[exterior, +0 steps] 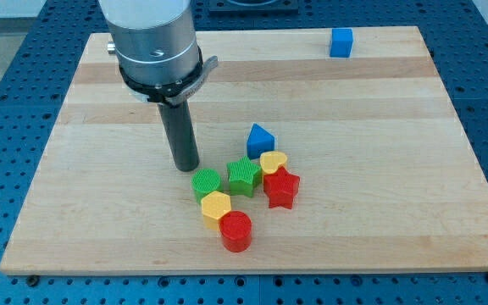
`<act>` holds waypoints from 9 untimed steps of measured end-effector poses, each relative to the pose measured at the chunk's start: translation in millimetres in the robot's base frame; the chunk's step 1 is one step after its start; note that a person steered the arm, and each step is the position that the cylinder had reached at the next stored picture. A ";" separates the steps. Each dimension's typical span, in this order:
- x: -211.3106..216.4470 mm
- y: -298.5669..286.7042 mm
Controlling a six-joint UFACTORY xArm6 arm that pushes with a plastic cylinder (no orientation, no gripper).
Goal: Move the blue triangle towards the top center
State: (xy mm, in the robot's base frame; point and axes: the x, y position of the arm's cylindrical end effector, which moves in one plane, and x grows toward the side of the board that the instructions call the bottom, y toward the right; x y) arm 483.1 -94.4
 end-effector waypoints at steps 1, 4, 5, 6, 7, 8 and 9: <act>1.3 33.9; -17.2 111.1; -20.2 110.9; -20.6 81.8; -28.7 80.2; -41.9 81.3; -65.0 88.2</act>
